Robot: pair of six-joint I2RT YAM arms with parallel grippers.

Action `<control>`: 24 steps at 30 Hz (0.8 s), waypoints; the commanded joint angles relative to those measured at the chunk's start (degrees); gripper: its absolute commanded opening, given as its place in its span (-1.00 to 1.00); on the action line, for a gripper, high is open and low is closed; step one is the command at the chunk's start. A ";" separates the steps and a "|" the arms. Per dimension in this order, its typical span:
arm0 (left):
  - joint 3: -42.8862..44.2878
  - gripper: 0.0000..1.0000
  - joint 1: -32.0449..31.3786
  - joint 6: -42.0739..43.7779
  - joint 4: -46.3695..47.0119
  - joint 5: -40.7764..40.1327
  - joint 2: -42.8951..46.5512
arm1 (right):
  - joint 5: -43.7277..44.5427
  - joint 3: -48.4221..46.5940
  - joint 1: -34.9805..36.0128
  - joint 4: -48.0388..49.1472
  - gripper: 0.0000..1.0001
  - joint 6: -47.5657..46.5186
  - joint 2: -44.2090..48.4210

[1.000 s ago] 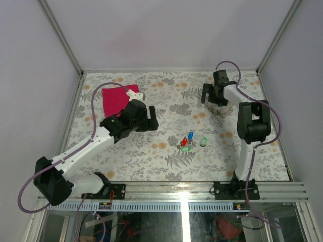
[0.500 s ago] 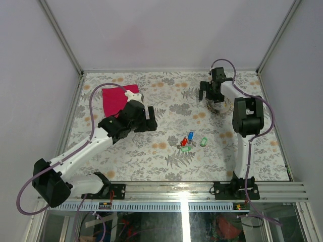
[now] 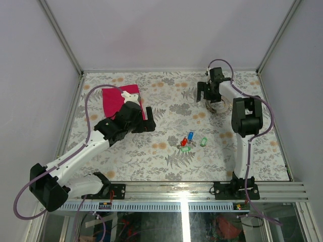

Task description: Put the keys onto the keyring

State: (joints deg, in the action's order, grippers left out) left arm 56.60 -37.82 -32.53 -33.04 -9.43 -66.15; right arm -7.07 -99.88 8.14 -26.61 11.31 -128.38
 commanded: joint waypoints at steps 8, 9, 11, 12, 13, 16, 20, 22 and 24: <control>-1.25 0.98 0.73 0.72 2.19 -0.94 1.28 | 0.11 9.45 9.61 -0.16 0.69 -1.44 6.36; -1.42 0.98 0.81 0.72 2.23 -0.94 1.36 | 0.39 10.48 10.52 0.27 0.67 -1.46 7.10; -1.73 0.98 0.95 0.72 2.35 -1.04 1.49 | 1.12 12.78 13.00 0.94 0.66 -1.39 8.61; -1.85 0.98 1.04 0.72 2.41 -1.14 1.54 | 1.25 13.79 14.04 1.33 0.66 -1.30 9.39; -1.98 0.98 1.12 0.64 2.42 -1.18 1.58 | 1.27 14.70 15.03 1.69 0.65 -1.17 10.21; -2.44 0.98 1.41 0.31 2.36 -1.67 1.99 | 1.36 17.76 18.24 2.93 0.63 -0.75 12.73; -3.56 0.99 1.99 -0.46 2.63 -2.50 3.20 | 1.34 22.33 22.31 5.17 0.63 -0.69 16.63; -4.20 1.00 2.48 -0.75 2.92 -2.58 3.86 | 0.46 24.57 24.06 6.75 0.63 -0.66 18.53; -4.82 1.00 2.93 -0.94 3.23 -2.50 4.26 | -0.89 26.67 25.44 8.28 0.63 -0.60 20.41</control>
State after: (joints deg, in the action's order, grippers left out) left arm 53.06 -35.92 -32.71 -32.80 -10.41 -63.51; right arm -5.41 -76.64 30.96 -20.84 9.96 -113.27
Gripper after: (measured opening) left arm 0.997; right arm 0.818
